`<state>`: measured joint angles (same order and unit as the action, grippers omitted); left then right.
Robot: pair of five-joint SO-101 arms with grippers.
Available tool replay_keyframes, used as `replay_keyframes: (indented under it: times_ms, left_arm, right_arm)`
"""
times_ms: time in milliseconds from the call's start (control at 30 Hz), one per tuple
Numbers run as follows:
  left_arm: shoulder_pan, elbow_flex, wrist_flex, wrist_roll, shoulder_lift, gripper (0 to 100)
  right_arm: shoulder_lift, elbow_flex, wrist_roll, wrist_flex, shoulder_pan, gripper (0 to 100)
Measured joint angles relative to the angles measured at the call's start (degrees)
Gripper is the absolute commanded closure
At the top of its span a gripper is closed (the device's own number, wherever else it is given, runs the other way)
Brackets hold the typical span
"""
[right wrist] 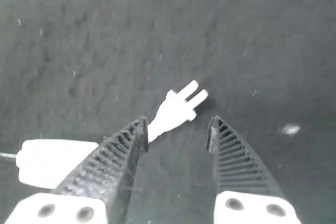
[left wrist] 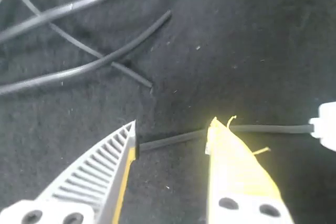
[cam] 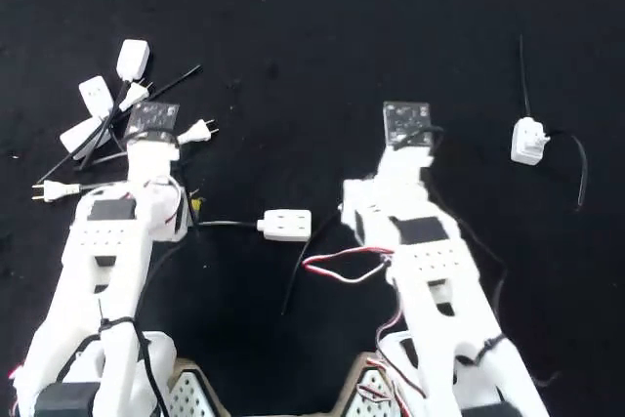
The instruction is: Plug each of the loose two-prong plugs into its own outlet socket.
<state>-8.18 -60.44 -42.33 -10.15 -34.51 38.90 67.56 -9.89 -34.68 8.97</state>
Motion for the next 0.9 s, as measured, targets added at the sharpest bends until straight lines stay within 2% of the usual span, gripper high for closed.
replay_keyframes:
  times_ms: [167, 567, 733, 900]
  left_arm:
    - [-0.2, -2.0, 3.1, 3.4, -0.3, 78]
    - [-0.6, -2.0, 3.3, 3.9, -0.4, 78]
    - [-0.6, -2.0, 3.3, 3.9, -0.4, 78]
    - [-0.6, -2.0, 3.3, 3.9, -0.4, 78]
  right_arm:
    - [-7.7, -2.7, -1.5, 0.8, 1.4, 81.9]
    - [-29.2, -15.5, -1.7, -0.9, 1.4, 82.3]
    - [-33.6, -19.2, -1.7, -2.6, 1.3, 99.3]
    - [-33.6, -20.5, -1.5, -4.0, -0.1, 98.6]
